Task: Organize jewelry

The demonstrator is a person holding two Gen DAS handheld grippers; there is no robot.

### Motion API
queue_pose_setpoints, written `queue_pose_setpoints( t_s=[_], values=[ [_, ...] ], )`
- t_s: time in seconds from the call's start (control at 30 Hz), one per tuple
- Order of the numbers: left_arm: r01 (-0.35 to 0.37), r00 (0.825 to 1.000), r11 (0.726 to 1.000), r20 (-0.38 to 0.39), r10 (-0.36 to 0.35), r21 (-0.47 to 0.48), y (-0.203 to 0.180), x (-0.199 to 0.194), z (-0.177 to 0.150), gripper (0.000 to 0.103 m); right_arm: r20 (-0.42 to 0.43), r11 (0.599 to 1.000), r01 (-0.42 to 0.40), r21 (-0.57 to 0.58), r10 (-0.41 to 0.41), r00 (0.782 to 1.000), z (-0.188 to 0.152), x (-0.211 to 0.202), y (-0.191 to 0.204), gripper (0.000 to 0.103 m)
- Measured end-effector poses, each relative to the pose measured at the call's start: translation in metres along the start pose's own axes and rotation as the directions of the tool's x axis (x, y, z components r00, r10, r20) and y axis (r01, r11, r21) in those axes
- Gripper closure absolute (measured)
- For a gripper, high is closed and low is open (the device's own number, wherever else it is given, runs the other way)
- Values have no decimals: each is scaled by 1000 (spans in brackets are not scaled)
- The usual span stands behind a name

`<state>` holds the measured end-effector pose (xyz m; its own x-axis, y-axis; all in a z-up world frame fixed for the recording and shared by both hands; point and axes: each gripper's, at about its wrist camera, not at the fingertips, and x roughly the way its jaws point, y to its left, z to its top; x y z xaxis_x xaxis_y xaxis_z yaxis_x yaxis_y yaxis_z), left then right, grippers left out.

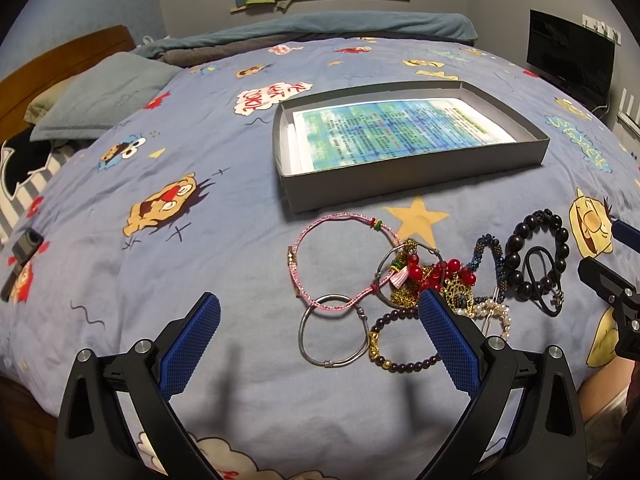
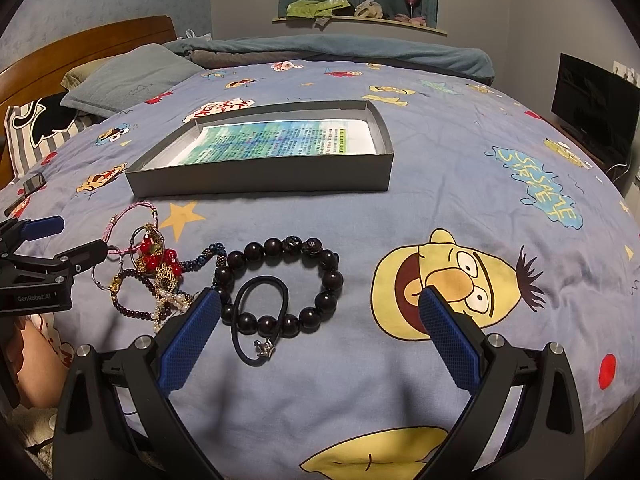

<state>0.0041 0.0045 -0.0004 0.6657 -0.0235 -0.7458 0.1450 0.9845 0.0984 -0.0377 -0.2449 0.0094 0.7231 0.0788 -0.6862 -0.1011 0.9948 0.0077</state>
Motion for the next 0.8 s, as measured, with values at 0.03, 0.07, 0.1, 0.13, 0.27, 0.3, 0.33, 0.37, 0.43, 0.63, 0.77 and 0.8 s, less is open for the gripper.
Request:
queue_pose_setpoints(
  t_s=[0.03, 0.07, 0.1, 0.13, 0.27, 0.3, 0.33, 0.37, 0.43, 0.63, 0.77, 0.8],
  values=[
    [1, 1000, 1000, 0, -1, 0, 0, 0, 0, 5, -1, 1000, 0, 1, 0, 1000, 0, 0, 0, 5],
    [0, 1000, 1000, 0, 0, 0, 0, 0, 0, 5, -1, 1000, 0, 1, 0, 1000, -1, 1, -1, 5],
    [0, 1000, 1000, 1, 0, 1, 0, 0, 0, 5, -2, 1000, 1, 1, -1, 1000, -1, 1, 0, 5],
    [1, 1000, 1000, 4, -1, 0, 1, 0, 0, 5, -3, 1000, 1, 2, -1, 1000, -1, 1, -1, 5],
    [19, 1000, 1000, 19, -19, 5, 5, 1, -4, 5, -11, 1000, -5, 6, 5, 1000, -3, 4, -1, 5],
    [35, 999, 999, 22, -35, 4, 7, 1, -5, 5, -12, 1000, -5, 7, 6, 1000, -4, 4, -1, 5],
    [40, 999, 999, 24, -40, 2, 9, 2, -5, 5, -12, 1000, -6, 7, 6, 1000, -4, 5, -2, 5],
    [40, 999, 999, 29, -40, -2, 11, 3, -6, 5, -11, 1000, -8, 7, 8, 1000, -4, 5, -2, 5],
    [43, 998, 999, 40, -42, -19, 18, 4, -7, 5, -7, 1000, -9, 4, 9, 1000, -5, 5, -1, 5],
    [44, 996, 999, 79, -43, -15, 30, 3, -3, 8, -10, 999, -33, 3, 33, 999, -6, 6, 0, 6],
    [64, 995, 998, 81, -63, -7, 32, 6, 0, 29, -24, 999, -35, -2, 35, 999, -6, 10, 1, 24],
    [65, 995, 998, 74, -65, -2, 31, 7, 0, 38, -30, 999, -32, -2, 32, 999, -7, 11, 1, 28]
  ],
)
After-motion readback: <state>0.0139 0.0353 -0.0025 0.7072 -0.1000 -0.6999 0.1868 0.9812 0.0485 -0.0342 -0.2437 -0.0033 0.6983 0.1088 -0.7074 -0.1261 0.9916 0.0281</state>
